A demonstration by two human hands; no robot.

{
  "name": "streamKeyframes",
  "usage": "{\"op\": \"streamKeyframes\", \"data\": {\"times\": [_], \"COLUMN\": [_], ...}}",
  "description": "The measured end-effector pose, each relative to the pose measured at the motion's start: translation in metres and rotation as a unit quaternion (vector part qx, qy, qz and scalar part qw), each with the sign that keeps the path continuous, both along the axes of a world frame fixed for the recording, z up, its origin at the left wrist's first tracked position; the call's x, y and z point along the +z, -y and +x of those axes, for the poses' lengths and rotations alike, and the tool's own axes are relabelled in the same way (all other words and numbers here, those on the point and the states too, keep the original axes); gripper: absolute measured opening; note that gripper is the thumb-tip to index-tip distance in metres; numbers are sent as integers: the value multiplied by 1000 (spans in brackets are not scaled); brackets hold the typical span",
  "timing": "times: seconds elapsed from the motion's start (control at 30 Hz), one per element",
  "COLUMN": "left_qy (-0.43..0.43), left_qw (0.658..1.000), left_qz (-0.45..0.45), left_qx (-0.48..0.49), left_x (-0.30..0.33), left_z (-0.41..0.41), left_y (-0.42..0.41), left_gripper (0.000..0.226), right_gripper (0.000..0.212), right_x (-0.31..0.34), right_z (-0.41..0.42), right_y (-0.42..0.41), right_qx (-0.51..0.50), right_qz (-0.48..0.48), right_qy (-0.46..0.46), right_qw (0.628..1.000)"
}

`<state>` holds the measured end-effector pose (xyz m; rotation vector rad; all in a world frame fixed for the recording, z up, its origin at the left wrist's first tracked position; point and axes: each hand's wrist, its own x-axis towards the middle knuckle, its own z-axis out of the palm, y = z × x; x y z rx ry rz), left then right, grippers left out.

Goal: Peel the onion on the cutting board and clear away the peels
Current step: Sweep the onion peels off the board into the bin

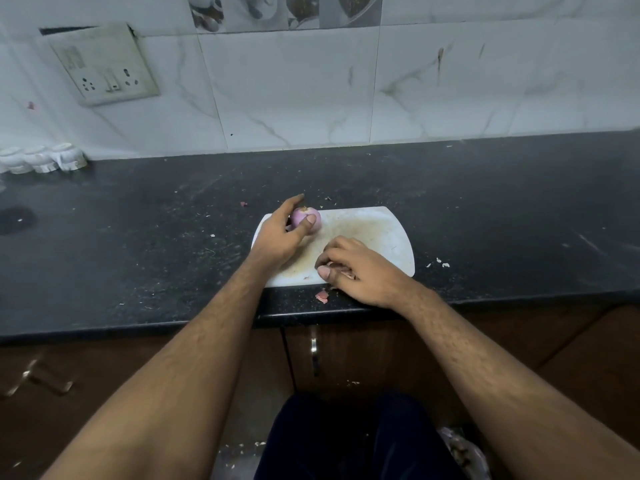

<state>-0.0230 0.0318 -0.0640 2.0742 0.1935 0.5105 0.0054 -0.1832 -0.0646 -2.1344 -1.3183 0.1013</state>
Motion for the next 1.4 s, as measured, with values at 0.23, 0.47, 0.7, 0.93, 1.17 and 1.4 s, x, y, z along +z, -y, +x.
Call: {"op": "streamKeyframes", "data": {"times": [0.23,0.47,0.7,0.93,1.17,1.4], "left_qy": [-36,72,-11,-30,25,47], "left_qw": [998,981,989,990,990,977], "left_qz": [29,112,100,128,125,189], "left_qx": [49,140,106,53,67,85], "left_x": [1,8,-12,-13,-25,-22], "left_z": [1,-27,-72,-95,-103,-109], "left_y": [3,22,41,46,54,61], "left_gripper": [67,45,35,31,11,10], "right_gripper": [50,24,8,5,10,13], "right_x": [4,6,1,4,-1,0], "right_z": [-9,-5,-3,-11,-20,-9], "right_y": [1,1,-3,-1,5,15], "right_qx": [33,46,30,-2,-130,-255], "right_qz": [-66,-61,-7,-11,55,274], "right_qy": [88,42,26,24,5,-187], "right_qw": [993,996,999,1000,990,908]}}
